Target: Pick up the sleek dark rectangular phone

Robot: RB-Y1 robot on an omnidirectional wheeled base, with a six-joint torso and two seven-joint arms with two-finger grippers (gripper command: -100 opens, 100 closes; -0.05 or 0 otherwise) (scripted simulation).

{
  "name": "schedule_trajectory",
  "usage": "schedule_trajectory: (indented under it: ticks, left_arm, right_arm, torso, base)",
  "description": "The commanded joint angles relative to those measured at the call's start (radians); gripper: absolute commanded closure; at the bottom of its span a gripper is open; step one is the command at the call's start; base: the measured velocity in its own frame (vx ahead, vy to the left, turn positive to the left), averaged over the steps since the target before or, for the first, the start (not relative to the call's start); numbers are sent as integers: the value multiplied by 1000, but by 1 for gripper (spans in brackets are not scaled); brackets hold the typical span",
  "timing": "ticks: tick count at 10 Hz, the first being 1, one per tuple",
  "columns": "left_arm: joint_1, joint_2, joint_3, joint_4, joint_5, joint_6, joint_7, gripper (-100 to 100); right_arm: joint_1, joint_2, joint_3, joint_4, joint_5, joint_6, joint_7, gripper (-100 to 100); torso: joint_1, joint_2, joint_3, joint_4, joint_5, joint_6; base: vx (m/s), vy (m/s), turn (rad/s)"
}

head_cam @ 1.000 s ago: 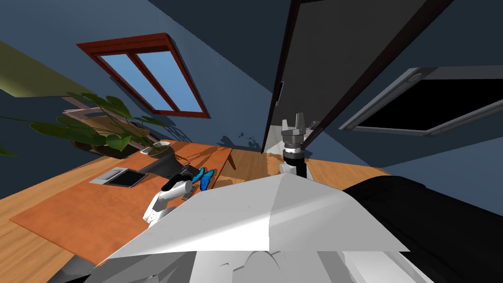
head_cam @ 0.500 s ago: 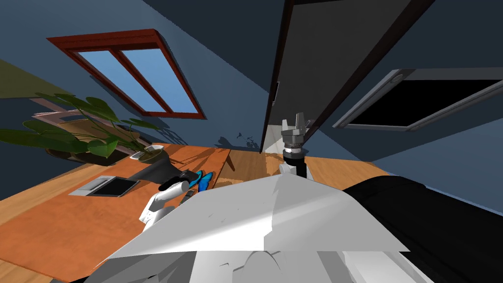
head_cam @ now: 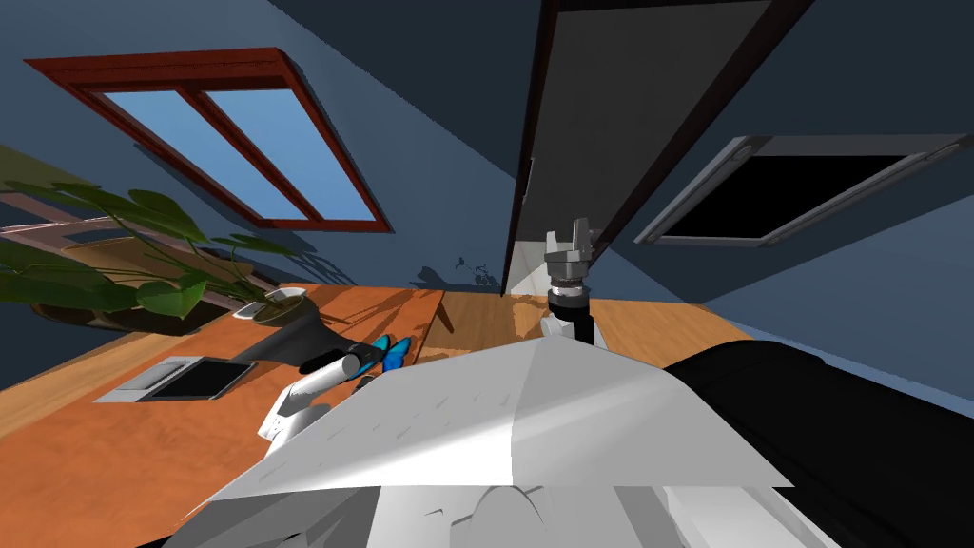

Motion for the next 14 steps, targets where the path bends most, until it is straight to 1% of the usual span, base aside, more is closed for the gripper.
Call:
schedule_trajectory:
  ticks: [1,2,3,4,5,6,7,8,9,10,11,13,14]
  left_arm:
    - [-5,7,6,29,14,41,11,-100]
    - [-9,18,19,69,39,72,33,-100]
    - [-9,18,19,69,39,94,33,-100]
    - [-12,30,31,106,62,127,53,-100]
    - [-12,30,31,107,62,145,53,-100]
    - [-15,41,42,143,85,186,72,-100]
    - [-15,41,42,143,85,193,72,-100]
    - [-17,52,53,177,106,228,89,-100]
    - [-17,52,53,177,106,239,89,-100]
    - [-18,63,63,208,126,271,105,-100]
    - [-18,63,63,208,126,282,105,-100]
    - [-20,82,80,261,161,352,132,-100]
    - [-20,82,80,263,161,359,132,-100]
  right_arm:
    - [0,0,0,0,0,0,0,0]
    - [0,0,0,0,0,0,0,0]
    - [0,0,0,0,0,0,0,0]
    - [0,0,0,0,0,0,0,0]
    - [0,0,0,0,0,0,0,0]
    - [0,0,0,0,0,0,0,0]
    - [0,0,0,0,0,0,0,0]
    - [0,0,0,0,0,0,0,0]
    - [0,0,0,0,0,0,0,0]
    - [0,0,0,0,0,0,0,0]
    - [0,0,0,0,0,0,0,0]
    - [0,0,0,0,0,0,0,0]
    - [0,0,0,0,0,0,0,0]
  torso:
    - [0,0,0,0,0,0]
    - [0,0,0,0,0,0]
    - [0,0,0,0,0,0]
    - [0,0,0,0,0,0]
    - [0,1,0,0,0,0]
    - [0,1,0,0,0,0]
    - [0,0,0,0,0,0]
    - [0,0,0,0,0,0]
    - [0,1,0,0,0,0]
    - [0,1,0,0,0,0]
    - [0,1,1,0,0,0]
    - [-1,1,0,0,0,0]
    - [0,1,1,0,0,0]
  base:
    - [1,35,-45]
    - [-5,39,-85]
    - [-5,36,-47]
    - [-9,45,-91]
    - [-6,37,-54]
    - [-4,37,-71]
    - [-6,32,-40]
    - [-8,39,-84]
    - [-8,38,-32]
    - [-12,39,-45]
    - [-12,30,-35]
    - [-16,41,-79]
    - [-17,40,-23]
